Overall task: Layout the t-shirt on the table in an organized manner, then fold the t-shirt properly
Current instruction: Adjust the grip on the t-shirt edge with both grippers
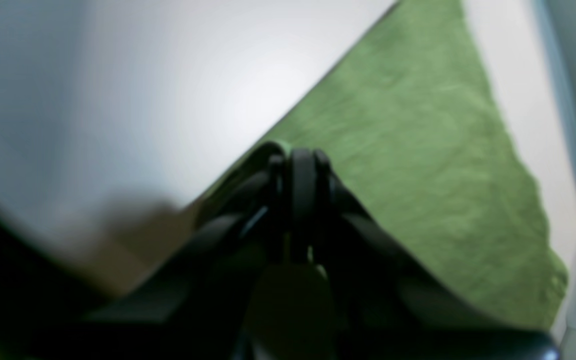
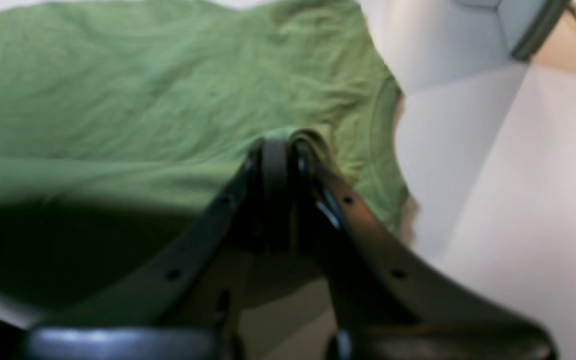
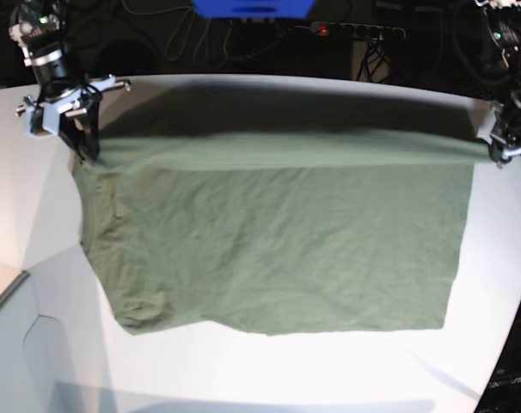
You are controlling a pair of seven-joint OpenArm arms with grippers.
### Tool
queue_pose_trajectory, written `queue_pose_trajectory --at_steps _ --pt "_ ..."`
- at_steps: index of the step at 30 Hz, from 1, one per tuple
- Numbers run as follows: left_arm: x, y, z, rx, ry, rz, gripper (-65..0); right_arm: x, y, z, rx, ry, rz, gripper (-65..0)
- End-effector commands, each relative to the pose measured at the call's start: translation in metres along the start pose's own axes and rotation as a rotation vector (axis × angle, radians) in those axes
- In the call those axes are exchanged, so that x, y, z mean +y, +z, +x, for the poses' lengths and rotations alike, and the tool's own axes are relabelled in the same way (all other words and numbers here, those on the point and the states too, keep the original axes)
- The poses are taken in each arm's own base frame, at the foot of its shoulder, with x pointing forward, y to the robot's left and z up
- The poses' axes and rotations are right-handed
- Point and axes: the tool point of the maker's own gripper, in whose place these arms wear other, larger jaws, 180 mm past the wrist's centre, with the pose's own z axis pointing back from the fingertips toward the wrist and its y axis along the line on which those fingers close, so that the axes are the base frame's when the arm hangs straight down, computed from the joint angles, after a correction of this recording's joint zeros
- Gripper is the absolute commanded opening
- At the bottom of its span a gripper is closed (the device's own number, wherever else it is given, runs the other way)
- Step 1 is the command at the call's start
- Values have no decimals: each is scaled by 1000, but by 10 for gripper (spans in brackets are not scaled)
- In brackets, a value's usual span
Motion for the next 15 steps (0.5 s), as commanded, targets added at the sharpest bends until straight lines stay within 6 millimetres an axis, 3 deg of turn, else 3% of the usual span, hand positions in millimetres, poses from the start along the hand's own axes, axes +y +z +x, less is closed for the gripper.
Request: queue_pose_trajectory --at_steps 1,3,7,10,15 --pt "-1 5 20 -53 -9 -9 -648 -2 3 16 -69 2 -3 -650" --pt "8 7 21 -58 2 10 -648 -2 3 16 -72 0 -1 -650" --pt "6 6 24 -64 3 9 -648 -1 -10 23 -100 -3 6 -650" --pt "-13 -2 34 -90 10 -32 -648 2 -29 19 -108 -29 25 -650" --pt "-22 -21 39 -90 63 -50 -648 -3 -70 6 -86 -40 26 -650"
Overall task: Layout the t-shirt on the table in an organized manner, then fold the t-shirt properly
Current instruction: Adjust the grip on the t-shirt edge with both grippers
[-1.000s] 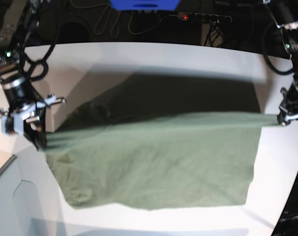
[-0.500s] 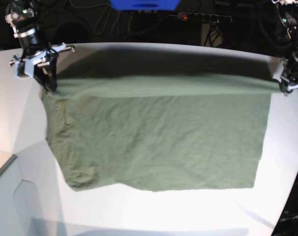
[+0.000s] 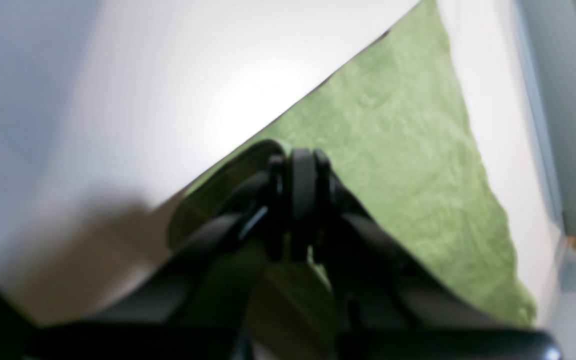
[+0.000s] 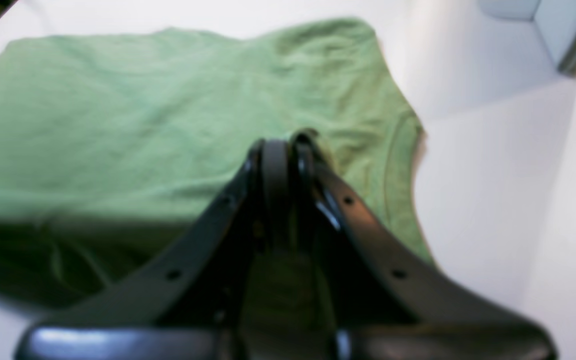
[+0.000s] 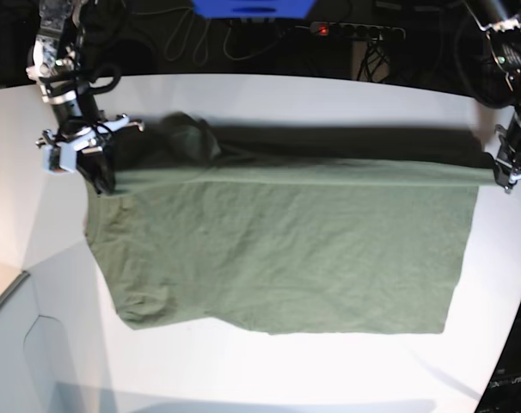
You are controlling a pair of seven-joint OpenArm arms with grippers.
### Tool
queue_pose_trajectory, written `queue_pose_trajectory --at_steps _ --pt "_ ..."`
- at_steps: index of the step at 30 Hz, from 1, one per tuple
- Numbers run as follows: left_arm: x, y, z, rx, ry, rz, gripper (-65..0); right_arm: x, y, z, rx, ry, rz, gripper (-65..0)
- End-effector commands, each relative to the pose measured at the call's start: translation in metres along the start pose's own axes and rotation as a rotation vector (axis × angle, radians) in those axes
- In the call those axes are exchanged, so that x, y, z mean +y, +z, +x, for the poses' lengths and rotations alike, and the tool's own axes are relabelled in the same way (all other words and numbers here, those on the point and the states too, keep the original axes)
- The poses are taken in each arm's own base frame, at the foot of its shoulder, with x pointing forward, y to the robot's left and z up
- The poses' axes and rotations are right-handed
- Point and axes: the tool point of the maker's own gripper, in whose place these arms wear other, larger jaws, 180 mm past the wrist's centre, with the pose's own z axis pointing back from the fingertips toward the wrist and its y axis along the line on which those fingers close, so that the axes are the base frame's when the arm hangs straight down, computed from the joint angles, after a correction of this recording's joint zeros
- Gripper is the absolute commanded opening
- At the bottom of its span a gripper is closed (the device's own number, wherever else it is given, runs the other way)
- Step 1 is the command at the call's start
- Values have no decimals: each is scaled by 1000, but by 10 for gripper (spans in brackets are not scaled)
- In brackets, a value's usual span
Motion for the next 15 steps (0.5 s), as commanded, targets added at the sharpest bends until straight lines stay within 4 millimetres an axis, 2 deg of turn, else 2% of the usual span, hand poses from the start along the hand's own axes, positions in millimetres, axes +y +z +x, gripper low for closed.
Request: queue_pose_trajectory --at_steps 1,8,15 --pt "-4 -2 18 -40 -3 -7 -648 -2 -11 15 -52 17 3 -650" --pt "-13 -26 23 -26 54 -20 -648 -7 -53 4 -2 67 8 -650" --pt "-35 -55 12 51 22 -38 -647 -10 -81 -5 48 101 15 -650"
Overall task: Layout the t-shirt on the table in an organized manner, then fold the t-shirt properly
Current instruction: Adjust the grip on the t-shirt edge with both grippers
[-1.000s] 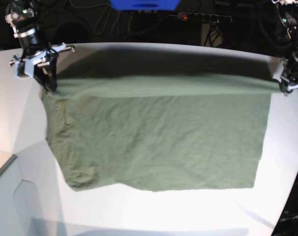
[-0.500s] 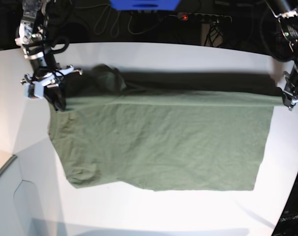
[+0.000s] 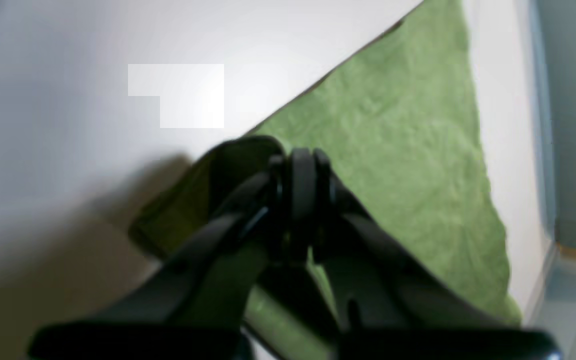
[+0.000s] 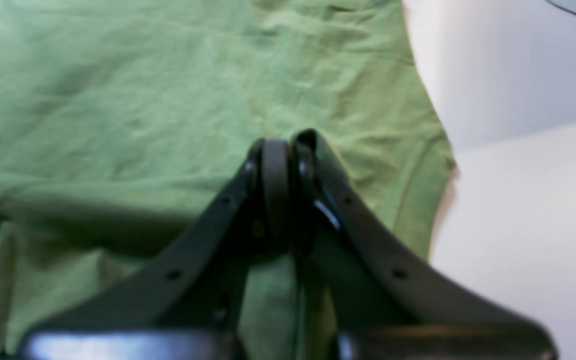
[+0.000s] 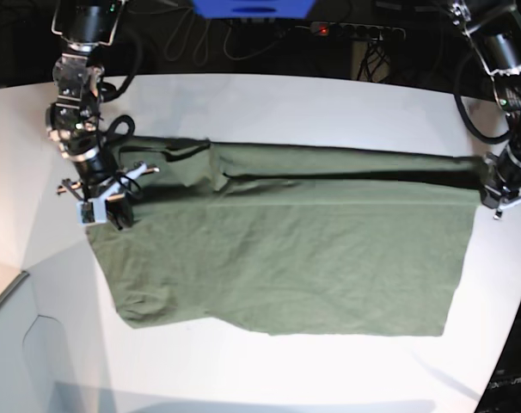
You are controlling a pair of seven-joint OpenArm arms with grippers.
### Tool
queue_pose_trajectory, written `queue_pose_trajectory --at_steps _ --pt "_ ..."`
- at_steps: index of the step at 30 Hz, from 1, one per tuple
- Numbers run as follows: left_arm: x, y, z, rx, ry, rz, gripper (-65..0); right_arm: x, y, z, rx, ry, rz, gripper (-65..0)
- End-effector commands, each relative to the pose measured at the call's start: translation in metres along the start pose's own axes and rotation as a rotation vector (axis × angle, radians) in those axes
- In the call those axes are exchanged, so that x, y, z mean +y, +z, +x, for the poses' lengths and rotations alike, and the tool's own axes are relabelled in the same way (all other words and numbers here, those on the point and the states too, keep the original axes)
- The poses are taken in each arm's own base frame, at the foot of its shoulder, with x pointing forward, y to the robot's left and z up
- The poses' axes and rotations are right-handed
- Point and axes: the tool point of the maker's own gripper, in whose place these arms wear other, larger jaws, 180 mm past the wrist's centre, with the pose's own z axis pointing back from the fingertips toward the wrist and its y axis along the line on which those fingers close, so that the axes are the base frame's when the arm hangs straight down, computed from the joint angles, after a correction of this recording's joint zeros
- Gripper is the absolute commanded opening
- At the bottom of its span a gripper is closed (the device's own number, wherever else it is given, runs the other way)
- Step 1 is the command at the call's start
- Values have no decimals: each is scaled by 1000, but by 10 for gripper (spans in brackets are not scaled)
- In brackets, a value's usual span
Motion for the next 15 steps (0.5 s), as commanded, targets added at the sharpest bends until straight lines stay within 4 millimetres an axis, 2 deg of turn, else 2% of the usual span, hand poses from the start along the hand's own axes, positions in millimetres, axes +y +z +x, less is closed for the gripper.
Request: queue_pose_trajectory --at_steps 1,4,6,8,10,13,15 --pt "-12 0 21 -40 -13 -28 -646 -4 -2 14 -49 0 -3 -650" --pt "-8 -7 16 -21 12 -17 -643 -4 -3 10 -40 -4 0 -650" --pt "-6 -10 12 -3 26 -10 -607 -3 -2 7 -33 -7 1 -628" --pt "-6 -11 11 1 28 -9 -508 -3 -1 4 -22 -6 1 -558" --pt "-10 -9 14 -7 20 -17 -375 -4 0 -1 8 -5 -1 -464" --pt "-20 -3 22 -32 -8 -41 -205 -7 7 3 15 17 -14 -335" --pt "-15 8 22 -44 -34 -40 -130 -8 16 16 -21 42 -21 -278"
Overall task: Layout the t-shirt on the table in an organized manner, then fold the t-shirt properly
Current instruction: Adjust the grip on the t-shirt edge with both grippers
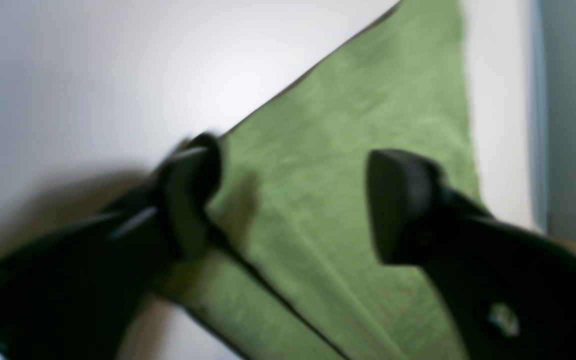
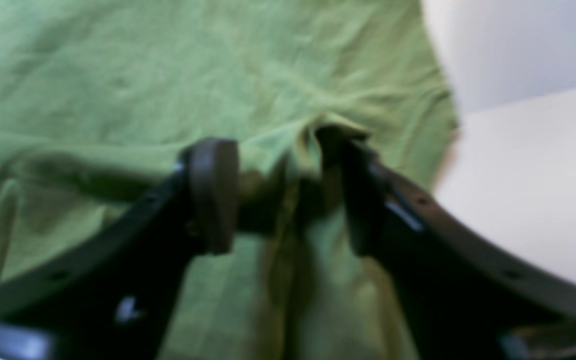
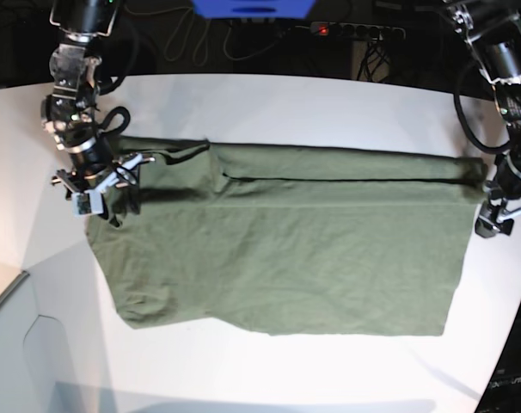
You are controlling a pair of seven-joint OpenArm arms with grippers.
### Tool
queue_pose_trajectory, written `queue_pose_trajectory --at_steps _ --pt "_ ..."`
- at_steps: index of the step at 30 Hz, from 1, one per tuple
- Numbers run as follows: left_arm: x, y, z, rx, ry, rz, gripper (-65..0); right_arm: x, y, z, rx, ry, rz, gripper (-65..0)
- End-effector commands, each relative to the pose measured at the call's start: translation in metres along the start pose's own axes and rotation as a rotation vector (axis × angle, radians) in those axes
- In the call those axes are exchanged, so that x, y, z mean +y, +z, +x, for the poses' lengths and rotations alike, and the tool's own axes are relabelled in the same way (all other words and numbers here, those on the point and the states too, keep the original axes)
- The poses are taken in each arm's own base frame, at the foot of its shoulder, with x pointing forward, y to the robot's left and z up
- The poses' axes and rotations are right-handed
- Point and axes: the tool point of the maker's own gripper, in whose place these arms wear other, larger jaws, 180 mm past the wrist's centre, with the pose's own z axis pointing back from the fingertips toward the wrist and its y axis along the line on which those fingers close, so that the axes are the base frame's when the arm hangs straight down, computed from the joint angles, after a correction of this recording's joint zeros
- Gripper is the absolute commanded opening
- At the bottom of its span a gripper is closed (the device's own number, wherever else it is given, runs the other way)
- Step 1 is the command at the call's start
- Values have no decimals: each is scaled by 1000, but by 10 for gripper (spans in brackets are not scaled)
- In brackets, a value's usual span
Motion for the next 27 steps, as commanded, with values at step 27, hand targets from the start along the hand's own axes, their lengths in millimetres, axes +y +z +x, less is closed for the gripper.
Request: queue_pose_trajectory --at_steps 27 --pt "67 14 -27 57 -214 233 -277 2 60 -14 -2 4 -52 -255"
